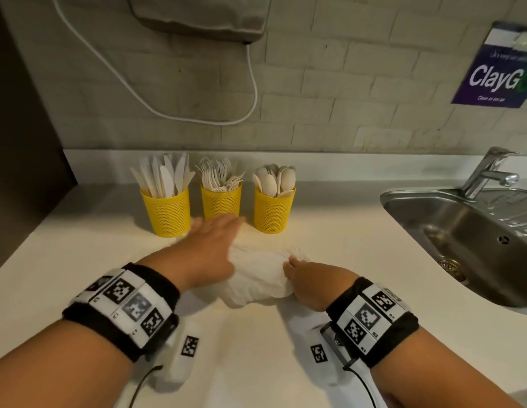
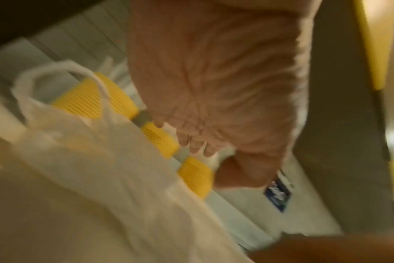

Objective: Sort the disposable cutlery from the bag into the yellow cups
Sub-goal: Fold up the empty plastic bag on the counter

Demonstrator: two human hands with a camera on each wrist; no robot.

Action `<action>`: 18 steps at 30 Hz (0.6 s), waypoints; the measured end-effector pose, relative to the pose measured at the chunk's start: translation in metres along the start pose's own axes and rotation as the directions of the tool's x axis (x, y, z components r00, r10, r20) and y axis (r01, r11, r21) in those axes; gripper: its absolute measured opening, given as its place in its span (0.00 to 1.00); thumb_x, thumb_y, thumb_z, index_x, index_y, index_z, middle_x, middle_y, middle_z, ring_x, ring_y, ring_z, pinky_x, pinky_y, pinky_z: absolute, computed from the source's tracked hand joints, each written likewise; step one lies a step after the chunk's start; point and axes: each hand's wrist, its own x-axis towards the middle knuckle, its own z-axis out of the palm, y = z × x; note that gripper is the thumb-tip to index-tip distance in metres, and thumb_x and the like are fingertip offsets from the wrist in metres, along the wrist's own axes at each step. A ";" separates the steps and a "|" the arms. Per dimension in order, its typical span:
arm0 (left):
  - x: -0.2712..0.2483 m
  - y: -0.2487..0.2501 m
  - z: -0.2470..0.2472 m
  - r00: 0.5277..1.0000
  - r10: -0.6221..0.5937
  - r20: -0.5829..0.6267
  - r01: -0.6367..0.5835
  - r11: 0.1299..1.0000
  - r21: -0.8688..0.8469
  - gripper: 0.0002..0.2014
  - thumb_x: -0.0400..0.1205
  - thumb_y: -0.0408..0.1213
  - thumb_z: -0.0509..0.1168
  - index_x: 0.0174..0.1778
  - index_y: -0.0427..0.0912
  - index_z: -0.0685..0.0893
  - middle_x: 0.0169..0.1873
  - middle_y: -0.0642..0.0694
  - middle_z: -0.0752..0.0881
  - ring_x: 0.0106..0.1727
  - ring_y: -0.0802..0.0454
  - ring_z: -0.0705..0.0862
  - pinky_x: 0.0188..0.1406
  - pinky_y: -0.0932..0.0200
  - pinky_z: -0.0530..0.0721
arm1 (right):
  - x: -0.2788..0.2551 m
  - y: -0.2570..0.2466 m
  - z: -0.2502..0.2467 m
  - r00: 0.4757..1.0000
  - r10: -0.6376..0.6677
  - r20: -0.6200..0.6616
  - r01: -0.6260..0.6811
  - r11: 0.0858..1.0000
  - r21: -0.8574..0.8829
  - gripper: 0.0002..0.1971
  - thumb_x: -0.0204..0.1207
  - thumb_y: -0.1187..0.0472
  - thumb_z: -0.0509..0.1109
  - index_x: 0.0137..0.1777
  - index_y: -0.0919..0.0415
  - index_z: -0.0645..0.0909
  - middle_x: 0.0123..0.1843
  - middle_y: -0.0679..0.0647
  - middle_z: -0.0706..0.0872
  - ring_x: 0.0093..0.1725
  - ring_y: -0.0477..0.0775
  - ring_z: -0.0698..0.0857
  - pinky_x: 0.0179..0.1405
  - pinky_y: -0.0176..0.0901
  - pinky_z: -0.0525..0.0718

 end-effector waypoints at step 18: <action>0.007 0.061 -0.037 0.943 -0.235 -0.234 -0.148 0.335 -0.930 0.23 0.90 0.44 0.55 0.80 0.64 0.61 0.69 0.47 0.77 0.68 0.45 0.78 0.68 0.48 0.79 | -0.021 -0.035 -0.033 0.723 -0.082 -0.686 0.682 -0.075 0.728 0.35 0.78 0.55 0.59 0.86 0.52 0.54 0.83 0.51 0.68 0.80 0.50 0.69 0.79 0.49 0.69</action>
